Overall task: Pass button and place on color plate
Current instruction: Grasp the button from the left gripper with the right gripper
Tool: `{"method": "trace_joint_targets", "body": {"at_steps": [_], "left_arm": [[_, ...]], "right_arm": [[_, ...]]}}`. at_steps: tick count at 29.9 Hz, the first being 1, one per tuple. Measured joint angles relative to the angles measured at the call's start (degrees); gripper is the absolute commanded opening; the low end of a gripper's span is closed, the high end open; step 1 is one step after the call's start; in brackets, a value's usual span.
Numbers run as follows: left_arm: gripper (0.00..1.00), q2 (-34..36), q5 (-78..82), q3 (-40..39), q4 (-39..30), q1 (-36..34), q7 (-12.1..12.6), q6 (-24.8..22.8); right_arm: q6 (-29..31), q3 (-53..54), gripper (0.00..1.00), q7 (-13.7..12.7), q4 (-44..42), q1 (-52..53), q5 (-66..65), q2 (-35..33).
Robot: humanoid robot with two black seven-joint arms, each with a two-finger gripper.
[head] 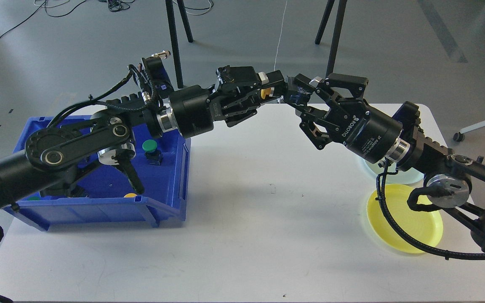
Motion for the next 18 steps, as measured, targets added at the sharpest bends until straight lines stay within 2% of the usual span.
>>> {"method": "trace_joint_targets", "body": {"at_steps": [4, 5, 8, 12, 18], "left_arm": [[0.1, 0.0, 0.08, 0.02, 0.02, 0.0, 0.06, -0.01], [0.2, 0.0, 0.1, 0.02, 0.02, 0.0, 0.07, -0.01], [0.78, 0.0, 0.11, 0.03, 0.03, 0.0, 0.1, -0.03], [0.84, 0.03, 0.12, -0.24, 0.13, 0.24, 0.15, -0.08], [0.85, 0.04, 0.07, -0.32, -0.01, 0.3, 0.13, -1.61]], "right_arm": [[0.0, 0.0, 0.01, 0.0, 0.09, -0.23, 0.11, -0.16], [0.0, 0.0, 0.01, 0.0, 0.1, -0.28, 0.13, -0.2], [0.0, 0.0, 0.01, 0.0, 0.11, -0.48, 0.19, -0.39], [0.01, 0.14, 0.01, 0.15, 0.16, -1.02, 0.27, -0.76], [-0.01, 1.72, 0.01, 0.17, 1.05, -5.11, 0.05, -1.98]]}}
